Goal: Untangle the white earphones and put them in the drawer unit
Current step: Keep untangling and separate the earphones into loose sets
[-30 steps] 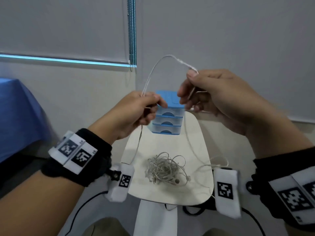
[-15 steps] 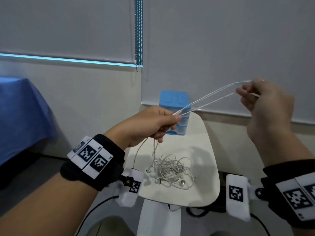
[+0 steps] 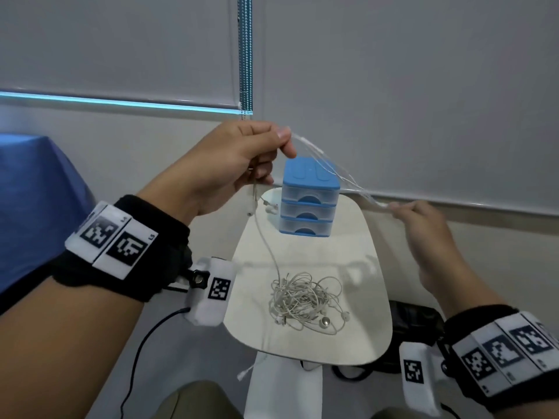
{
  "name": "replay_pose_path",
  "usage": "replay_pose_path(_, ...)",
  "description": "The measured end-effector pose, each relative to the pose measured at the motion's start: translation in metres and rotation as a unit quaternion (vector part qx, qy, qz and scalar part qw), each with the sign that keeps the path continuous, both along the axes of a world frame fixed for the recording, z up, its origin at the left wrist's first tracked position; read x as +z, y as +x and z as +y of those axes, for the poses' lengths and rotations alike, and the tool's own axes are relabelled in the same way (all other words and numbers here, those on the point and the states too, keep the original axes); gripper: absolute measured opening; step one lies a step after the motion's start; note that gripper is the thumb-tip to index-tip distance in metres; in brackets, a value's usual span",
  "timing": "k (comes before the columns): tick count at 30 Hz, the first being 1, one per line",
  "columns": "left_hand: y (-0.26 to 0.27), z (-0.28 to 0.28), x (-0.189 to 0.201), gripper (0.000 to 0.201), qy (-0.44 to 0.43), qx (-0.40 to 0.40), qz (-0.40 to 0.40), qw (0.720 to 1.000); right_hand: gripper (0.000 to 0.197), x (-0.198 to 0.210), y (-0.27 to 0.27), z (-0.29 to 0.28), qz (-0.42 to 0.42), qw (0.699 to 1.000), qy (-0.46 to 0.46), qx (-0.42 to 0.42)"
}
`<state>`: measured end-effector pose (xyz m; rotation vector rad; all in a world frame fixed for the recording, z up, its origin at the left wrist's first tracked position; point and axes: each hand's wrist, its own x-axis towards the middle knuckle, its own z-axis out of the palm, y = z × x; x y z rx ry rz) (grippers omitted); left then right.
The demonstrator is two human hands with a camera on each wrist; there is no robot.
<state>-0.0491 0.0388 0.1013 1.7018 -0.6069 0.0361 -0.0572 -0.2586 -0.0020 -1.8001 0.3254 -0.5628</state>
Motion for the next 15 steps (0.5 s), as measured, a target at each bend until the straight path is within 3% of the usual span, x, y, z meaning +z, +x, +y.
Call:
replay_pose_path(2, 0.000, -0.006, 0.008, 0.031, -0.014, -0.015, 0.003, 1.000, 0.019, -0.004, 0.002, 0.008, 0.054, 0.997, -0.014, 0.055)
replay_pose_path(5, 0.003, -0.016, 0.018, 0.032, 0.044, -0.009, -0.022, 0.999, 0.013, 0.002, 0.003, 0.023, 0.078, 0.990, -0.061, 0.102)
replay_pose_path(8, 0.004, -0.028, 0.027, 0.034, 0.108, -0.030, -0.026, 0.993, 0.039, 0.028, -0.007, 0.044, -0.005, 0.984, -0.038, 0.173)
replay_pose_path(11, 0.003, -0.040, 0.032, 0.038, 0.149, -0.046, -0.013, 0.988, 0.065, 0.059, -0.022, 0.064, -0.075, 0.939, 0.031, 0.333)
replay_pose_path(15, 0.003, -0.051, 0.038, 0.053, 0.117, -0.007, 0.024, 0.993, 0.060, 0.070, -0.022, 0.083, -0.049, 0.912, 0.032, 0.405)
